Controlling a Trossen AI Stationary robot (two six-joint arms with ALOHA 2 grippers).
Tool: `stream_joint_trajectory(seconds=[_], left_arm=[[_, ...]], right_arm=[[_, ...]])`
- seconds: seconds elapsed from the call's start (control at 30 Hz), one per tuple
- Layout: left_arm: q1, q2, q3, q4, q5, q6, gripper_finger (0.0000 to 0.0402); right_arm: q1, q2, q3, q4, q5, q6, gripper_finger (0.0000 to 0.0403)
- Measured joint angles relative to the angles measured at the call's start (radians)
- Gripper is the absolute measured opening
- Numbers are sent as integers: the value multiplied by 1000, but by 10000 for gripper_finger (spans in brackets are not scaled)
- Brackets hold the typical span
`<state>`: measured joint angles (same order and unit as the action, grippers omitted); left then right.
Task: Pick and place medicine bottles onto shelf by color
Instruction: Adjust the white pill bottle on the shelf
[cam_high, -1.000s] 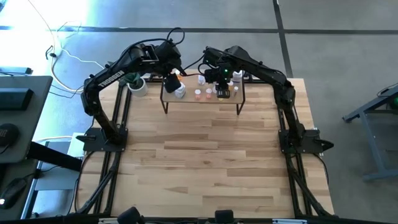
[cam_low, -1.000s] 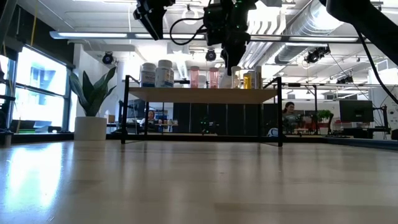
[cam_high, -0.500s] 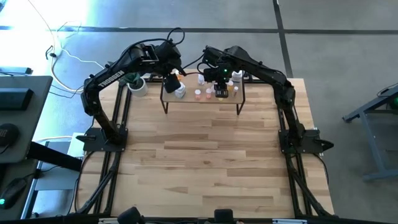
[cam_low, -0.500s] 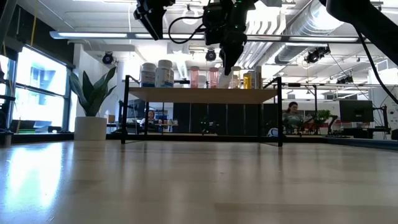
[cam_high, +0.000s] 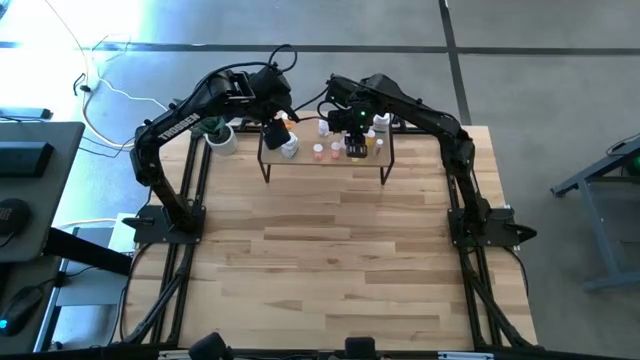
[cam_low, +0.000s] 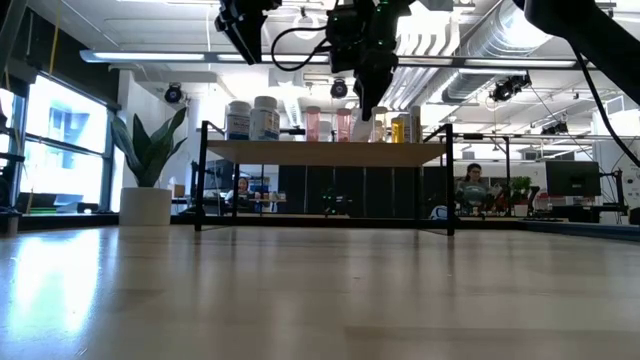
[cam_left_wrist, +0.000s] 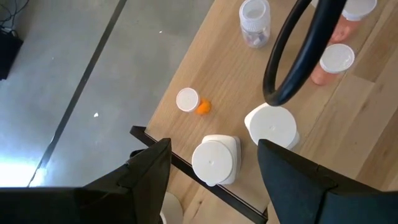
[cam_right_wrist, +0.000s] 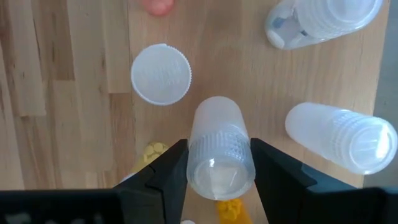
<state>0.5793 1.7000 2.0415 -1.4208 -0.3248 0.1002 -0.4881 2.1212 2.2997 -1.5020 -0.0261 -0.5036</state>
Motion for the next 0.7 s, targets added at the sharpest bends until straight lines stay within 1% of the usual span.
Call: stream_joint_trajectory(seconds=[0.33,0.63,0.7], left_arm=[[0,0,0,0,0,0,229],[0,0,0,0,0,1,229],[0,0,0,0,0,0,229]], right_arm=[[0,0,0,11,0,7,167],[0,0,0,21,1,8,168],[0,0,1,25,24,7,168]])
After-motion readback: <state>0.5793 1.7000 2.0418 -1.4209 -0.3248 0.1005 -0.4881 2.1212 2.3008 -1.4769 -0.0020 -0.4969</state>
